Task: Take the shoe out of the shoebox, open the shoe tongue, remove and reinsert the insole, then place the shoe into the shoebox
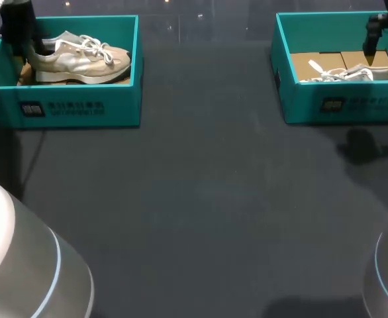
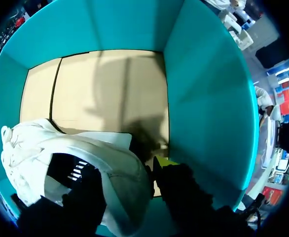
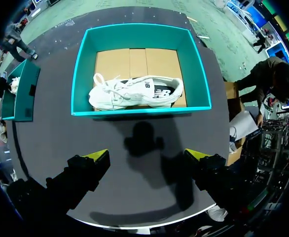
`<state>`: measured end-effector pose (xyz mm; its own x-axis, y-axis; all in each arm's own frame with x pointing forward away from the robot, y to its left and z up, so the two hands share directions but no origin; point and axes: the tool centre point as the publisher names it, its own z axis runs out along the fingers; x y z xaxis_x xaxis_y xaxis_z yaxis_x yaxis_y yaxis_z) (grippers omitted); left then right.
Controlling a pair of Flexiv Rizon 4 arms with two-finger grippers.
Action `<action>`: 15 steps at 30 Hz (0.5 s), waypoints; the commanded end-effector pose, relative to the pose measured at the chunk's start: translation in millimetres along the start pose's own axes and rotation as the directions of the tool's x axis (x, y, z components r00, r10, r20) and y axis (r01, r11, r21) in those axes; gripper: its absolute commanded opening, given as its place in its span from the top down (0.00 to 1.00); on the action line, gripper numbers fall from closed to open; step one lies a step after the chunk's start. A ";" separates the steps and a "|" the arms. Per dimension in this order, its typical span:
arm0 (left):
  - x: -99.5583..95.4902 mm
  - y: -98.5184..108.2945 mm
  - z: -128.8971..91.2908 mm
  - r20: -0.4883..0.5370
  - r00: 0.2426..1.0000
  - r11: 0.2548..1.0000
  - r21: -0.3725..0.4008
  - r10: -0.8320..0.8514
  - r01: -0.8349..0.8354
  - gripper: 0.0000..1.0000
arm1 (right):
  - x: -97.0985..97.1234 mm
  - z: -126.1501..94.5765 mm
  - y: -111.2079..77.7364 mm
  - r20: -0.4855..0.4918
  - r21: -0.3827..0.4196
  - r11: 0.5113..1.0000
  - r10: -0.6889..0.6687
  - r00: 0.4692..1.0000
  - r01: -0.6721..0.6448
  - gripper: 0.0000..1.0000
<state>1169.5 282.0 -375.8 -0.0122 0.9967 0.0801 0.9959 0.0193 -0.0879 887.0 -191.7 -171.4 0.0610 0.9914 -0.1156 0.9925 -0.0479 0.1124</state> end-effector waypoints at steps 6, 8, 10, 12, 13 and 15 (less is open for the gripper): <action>6.7 -0.9 -6.6 0.014 1.000 1.000 -0.005 0.004 -0.004 1.00 | -0.1 0.4 -0.6 0.001 -0.001 1.000 0.000 1.000 0.000 0.00; 9.1 -2.0 -10.4 0.024 1.000 1.000 -0.011 0.004 -0.004 1.00 | -0.1 0.4 -0.6 0.001 -0.001 1.000 0.000 1.000 0.000 0.00; 11.0 -2.6 -15.0 0.036 0.999 1.000 -0.015 0.002 -0.001 1.00 | -0.1 0.4 -0.6 0.001 -0.001 1.000 0.000 1.000 0.000 0.00; 12.1 -2.3 -19.5 0.047 0.999 1.000 -0.013 -0.005 0.006 1.00 | -0.1 0.4 -0.6 0.001 -0.001 1.000 0.000 1.000 0.000 0.00; 12.3 -1.8 -21.5 0.051 0.999 1.000 -0.009 -0.014 0.014 1.00 | -0.1 0.4 -0.6 0.001 -0.001 1.000 0.000 1.000 0.000 0.00; 12.3 -0.4 -27.9 0.058 0.998 0.999 -0.001 -0.032 0.032 1.00 | -0.1 0.4 -0.6 0.001 -0.001 1.000 0.000 1.000 0.000 0.00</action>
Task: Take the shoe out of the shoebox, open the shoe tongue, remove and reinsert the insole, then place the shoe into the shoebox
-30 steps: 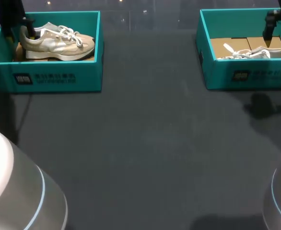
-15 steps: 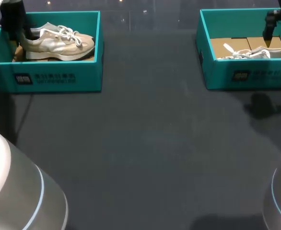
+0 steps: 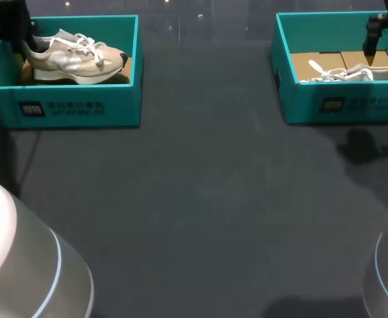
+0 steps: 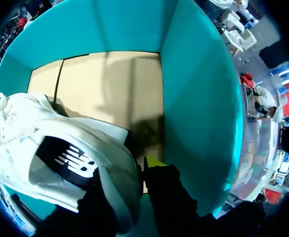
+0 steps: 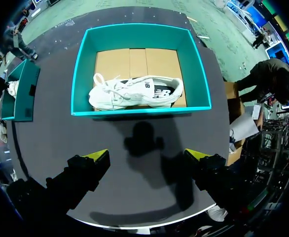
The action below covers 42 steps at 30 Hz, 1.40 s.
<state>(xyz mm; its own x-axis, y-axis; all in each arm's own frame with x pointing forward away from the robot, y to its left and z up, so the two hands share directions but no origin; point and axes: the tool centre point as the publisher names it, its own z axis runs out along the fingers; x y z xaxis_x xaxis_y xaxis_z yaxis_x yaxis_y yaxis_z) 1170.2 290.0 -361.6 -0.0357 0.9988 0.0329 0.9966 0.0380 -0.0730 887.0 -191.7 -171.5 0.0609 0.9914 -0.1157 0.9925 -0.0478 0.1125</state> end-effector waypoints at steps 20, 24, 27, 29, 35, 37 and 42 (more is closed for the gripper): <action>0.0 -2.9 -105.7 0.026 0.993 0.993 0.004 -0.119 0.118 1.00 | -0.1 0.4 -0.5 0.001 -0.001 1.000 0.000 1.000 0.000 0.00; -0.6 -10.6 -127.2 0.014 0.992 0.992 -0.027 -0.126 0.126 1.00 | -0.1 0.4 -0.5 0.001 -0.001 1.000 0.000 1.000 0.000 0.00; -1.8 -18.4 -141.7 0.008 0.991 0.989 -0.059 -0.134 0.135 1.00 | -0.1 0.4 -0.5 0.001 -0.001 1.000 0.000 1.000 0.000 0.00; -2.9 -25.0 -149.7 -0.001 0.990 0.987 -0.077 -0.140 0.140 1.00 | -0.1 0.4 -0.5 0.001 -0.001 1.000 0.000 1.000 0.000 0.00; -11.4 -59.7 -169.3 -0.025 0.986 0.981 -0.108 -0.167 0.163 1.00 | -0.1 0.4 -0.5 0.001 -0.001 1.000 0.000 1.000 0.000 0.00; -15.6 -74.7 -175.1 -0.031 0.985 0.979 -0.117 -0.169 0.165 1.00 | -0.1 0.4 -0.5 0.001 -0.001 1.000 0.000 1.000 0.000 0.00; -28.4 -116.1 -187.9 -0.040 0.982 0.974 -0.136 -0.186 0.179 1.00 | -0.1 0.4 -0.5 0.001 -0.001 1.000 0.000 1.000 0.000 0.00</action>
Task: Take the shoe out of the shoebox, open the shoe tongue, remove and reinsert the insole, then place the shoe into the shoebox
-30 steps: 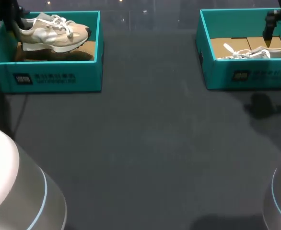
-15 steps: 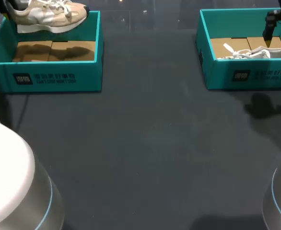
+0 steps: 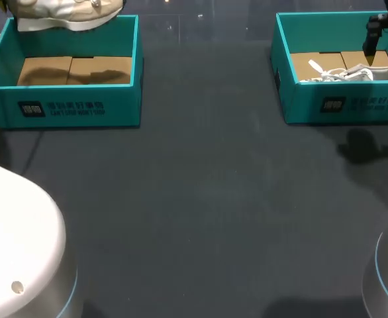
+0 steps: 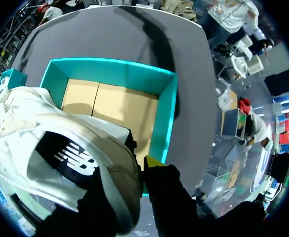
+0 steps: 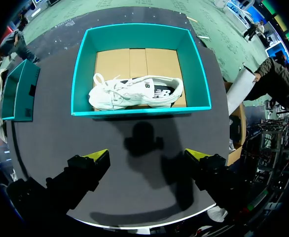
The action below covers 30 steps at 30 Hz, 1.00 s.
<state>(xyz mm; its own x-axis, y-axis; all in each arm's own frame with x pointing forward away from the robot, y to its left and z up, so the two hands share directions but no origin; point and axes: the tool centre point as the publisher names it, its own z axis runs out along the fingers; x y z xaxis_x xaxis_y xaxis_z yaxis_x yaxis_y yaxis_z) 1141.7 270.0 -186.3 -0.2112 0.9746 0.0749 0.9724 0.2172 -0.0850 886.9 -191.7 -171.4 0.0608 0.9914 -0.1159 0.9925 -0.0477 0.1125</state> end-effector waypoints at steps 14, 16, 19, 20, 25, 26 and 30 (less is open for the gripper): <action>-37.8 -206.1 -15.2 -0.057 0.998 0.979 -0.202 -0.005 -0.006 1.00 | -0.1 0.4 -0.5 0.000 -0.001 1.000 0.000 1.000 0.000 0.00; -44.0 -224.3 -14.4 -0.061 0.998 0.978 -0.210 0.002 -0.015 1.00 | -0.1 0.4 -0.5 0.000 -0.001 1.000 0.000 1.000 0.000 0.00; -54.3 -252.8 -12.7 -0.063 0.998 0.975 -0.219 0.022 -0.035 1.00 | -0.1 0.4 -0.5 0.000 -0.001 1.000 0.000 1.000 0.000 0.00; -57.8 -262.7 -12.0 -0.063 0.998 0.974 -0.224 0.029 -0.043 1.00 | -0.1 0.4 -0.5 0.000 -0.001 1.000 0.000 1.000 0.000 0.00; -73.1 -307.7 -7.3 -0.057 0.996 0.963 -0.258 0.067 -0.079 1.00 | -0.1 0.4 -0.5 0.000 -0.001 1.000 0.000 1.000 0.000 0.00; -76.8 -319.7 -5.7 -0.059 0.995 0.960 -0.265 0.079 -0.092 1.00 | -0.1 0.4 -0.5 0.000 -0.001 1.000 0.000 1.000 0.000 0.00; -85.7 -346.0 -0.5 -0.068 0.993 0.950 -0.291 0.096 -0.112 1.00 | -0.1 0.4 -0.5 0.000 -0.001 1.000 0.000 1.000 0.000 0.00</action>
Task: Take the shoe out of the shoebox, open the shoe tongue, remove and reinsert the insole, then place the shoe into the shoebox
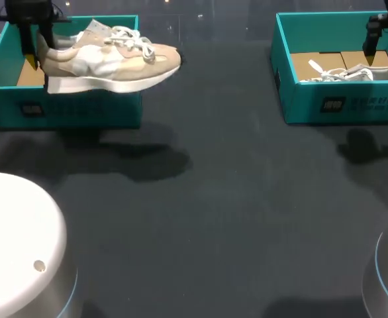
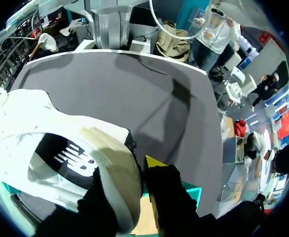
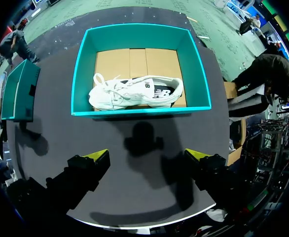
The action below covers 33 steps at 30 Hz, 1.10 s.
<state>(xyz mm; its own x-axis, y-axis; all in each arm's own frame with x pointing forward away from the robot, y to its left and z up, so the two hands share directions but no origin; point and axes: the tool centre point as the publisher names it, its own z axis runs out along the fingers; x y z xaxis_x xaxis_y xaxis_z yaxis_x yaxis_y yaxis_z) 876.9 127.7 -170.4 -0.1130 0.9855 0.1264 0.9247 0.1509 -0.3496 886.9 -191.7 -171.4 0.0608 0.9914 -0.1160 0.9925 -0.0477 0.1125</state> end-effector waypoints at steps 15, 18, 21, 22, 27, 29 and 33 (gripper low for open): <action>-71.2 -109.9 57.2 -0.064 0.997 0.810 -0.581 0.053 -0.080 1.00 | -0.1 0.4 -0.4 0.000 -0.001 1.000 0.000 1.000 0.000 0.00; -83.5 -115.0 65.4 -0.066 0.996 0.812 -0.577 0.066 -0.091 1.00 | -0.1 0.4 -0.4 0.000 -0.001 1.000 0.000 1.000 0.000 0.00; -98.1 -118.7 75.0 -0.066 0.995 0.811 -0.576 0.077 -0.101 1.00 | -0.1 0.4 -0.4 0.000 -0.001 1.000 0.000 1.000 0.000 0.00; -102.0 -119.6 77.4 -0.066 0.994 0.812 -0.574 0.082 -0.105 1.00 | -0.1 0.4 -0.4 0.000 -0.001 1.000 0.000 1.000 0.000 0.00; -122.2 -122.2 92.1 -0.064 0.993 0.822 -0.557 0.100 -0.119 1.00 | -0.1 0.4 -0.4 0.000 -0.001 1.000 0.000 1.000 0.000 0.00; -130.4 -122.0 99.1 -0.069 0.991 0.834 -0.535 0.113 -0.132 1.00 | -0.1 0.4 -0.4 0.000 -0.001 1.000 0.000 1.000 0.000 0.00; -145.2 -120.0 114.4 -0.083 0.989 0.850 -0.506 0.120 -0.146 1.00 | -0.1 0.4 -0.4 0.000 -0.001 1.000 0.000 1.000 0.000 0.00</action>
<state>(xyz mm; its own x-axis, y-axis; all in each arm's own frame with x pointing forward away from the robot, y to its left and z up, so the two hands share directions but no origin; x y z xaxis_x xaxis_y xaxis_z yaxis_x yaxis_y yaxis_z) 741.6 -16.1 -239.4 0.0314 0.9877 0.1534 0.9952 -0.0451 0.0871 886.9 -191.7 -171.4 0.0608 0.9914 -0.1160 0.9925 -0.0477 0.1126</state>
